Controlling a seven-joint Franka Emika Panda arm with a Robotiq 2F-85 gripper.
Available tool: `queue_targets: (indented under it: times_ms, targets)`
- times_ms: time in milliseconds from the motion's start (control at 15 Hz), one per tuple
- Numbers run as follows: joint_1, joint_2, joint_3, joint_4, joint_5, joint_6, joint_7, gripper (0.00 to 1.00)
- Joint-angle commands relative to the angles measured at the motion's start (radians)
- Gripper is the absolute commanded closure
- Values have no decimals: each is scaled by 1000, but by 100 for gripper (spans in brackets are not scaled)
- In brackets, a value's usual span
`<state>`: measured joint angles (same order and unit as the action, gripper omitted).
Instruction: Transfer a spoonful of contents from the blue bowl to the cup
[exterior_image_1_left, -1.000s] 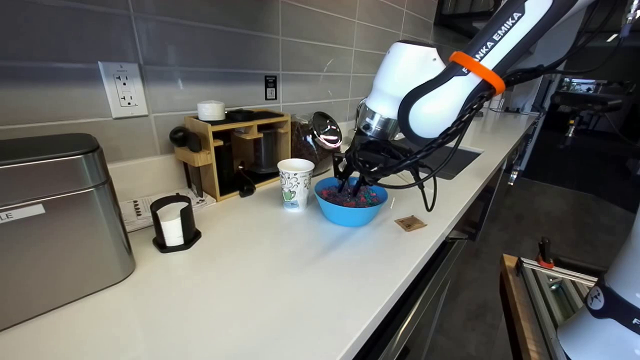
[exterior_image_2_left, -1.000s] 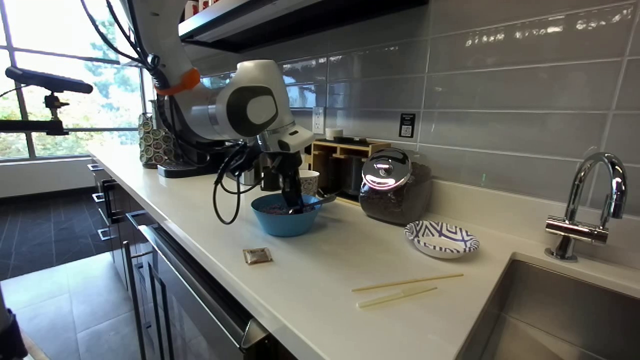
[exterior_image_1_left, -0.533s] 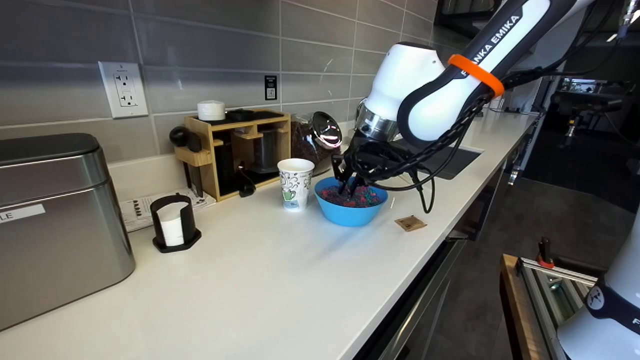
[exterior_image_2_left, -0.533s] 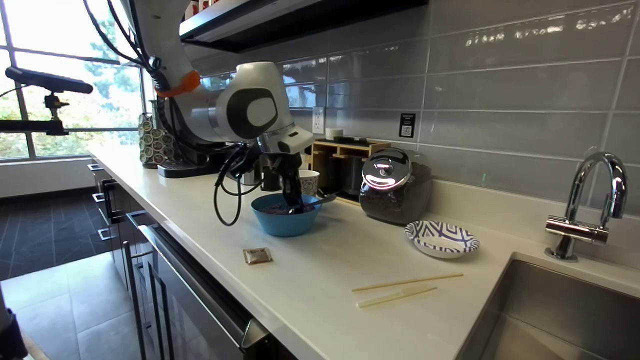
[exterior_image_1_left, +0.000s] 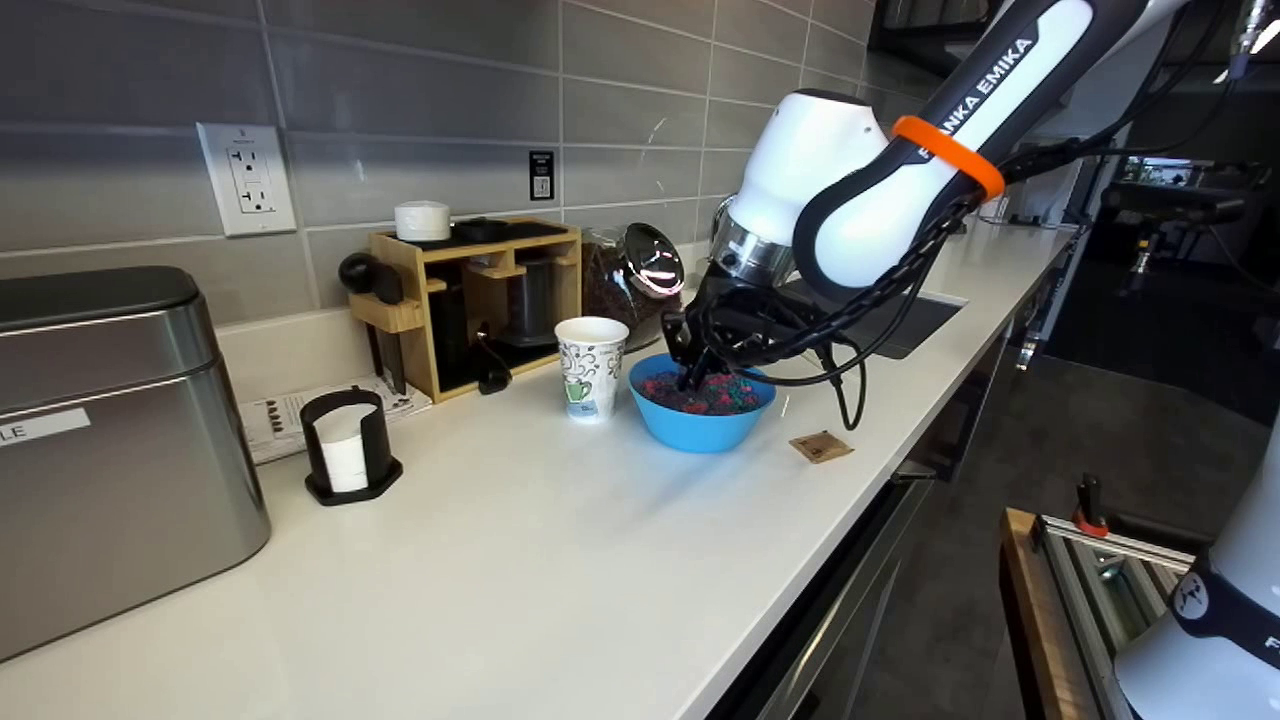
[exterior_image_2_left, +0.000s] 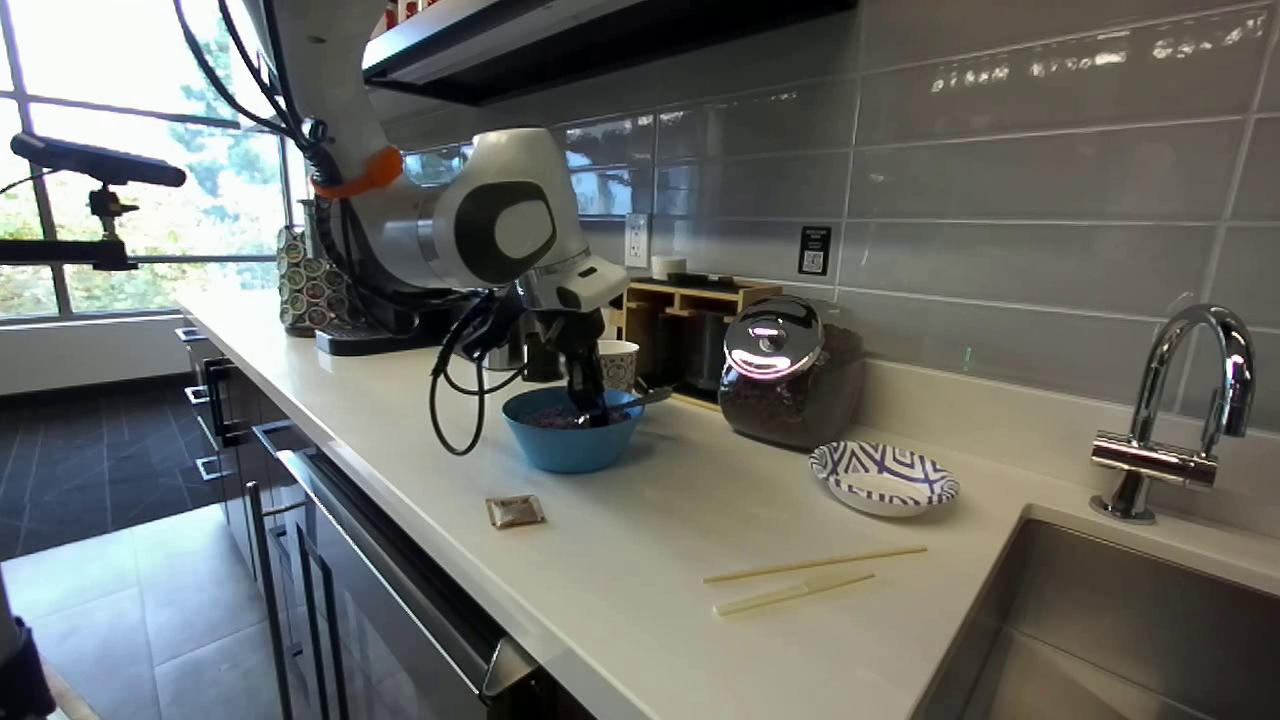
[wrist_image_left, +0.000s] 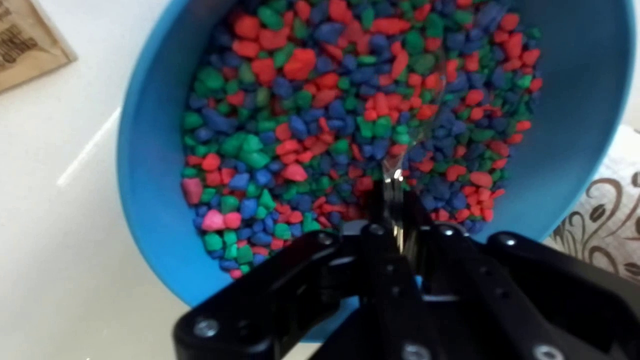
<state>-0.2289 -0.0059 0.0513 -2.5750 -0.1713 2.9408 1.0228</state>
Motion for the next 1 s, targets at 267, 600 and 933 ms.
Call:
queue_targets:
  times_ms: [267, 600, 933]
  targets:
    - [-1, -21, 0, -14, -9, 29, 23, 98]
    - [-8, -30, -5, -13, -16, 21, 28, 98]
    - [-18, -54, -11, -2, -27, -43, 92, 98]
